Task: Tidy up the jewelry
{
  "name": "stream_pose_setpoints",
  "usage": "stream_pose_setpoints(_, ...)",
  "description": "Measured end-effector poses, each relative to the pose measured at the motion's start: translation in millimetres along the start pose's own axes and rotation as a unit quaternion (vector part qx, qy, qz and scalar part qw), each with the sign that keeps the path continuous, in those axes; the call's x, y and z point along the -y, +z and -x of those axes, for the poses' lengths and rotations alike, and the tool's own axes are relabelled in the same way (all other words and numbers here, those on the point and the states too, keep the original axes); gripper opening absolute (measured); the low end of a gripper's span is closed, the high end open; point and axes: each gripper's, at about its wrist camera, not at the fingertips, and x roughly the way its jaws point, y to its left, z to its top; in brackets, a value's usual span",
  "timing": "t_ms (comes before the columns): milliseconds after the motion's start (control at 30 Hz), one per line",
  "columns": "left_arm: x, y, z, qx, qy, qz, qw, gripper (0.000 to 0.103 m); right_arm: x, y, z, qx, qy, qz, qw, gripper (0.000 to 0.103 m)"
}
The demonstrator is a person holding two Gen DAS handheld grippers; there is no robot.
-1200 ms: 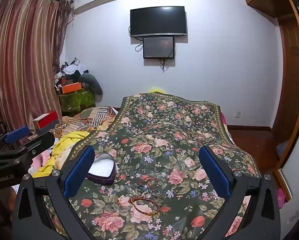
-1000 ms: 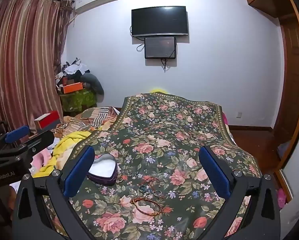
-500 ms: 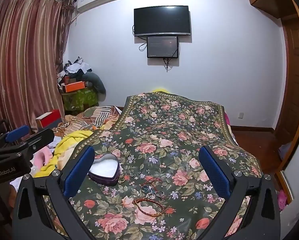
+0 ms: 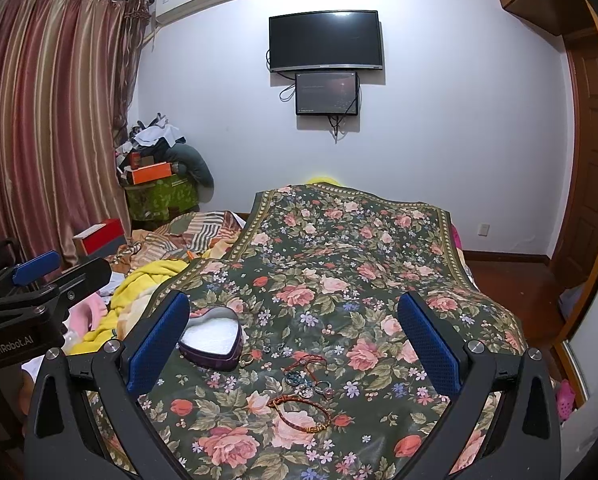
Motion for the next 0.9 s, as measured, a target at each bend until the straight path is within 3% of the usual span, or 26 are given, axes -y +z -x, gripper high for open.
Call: stream_pose_setpoints(900, -1.3, -1.1, 2.4, -0.001, 0.002, 0.0, 1.0, 0.103, -4.0, -1.9, 0.1, -0.001, 0.001, 0.0, 1.0, 0.103)
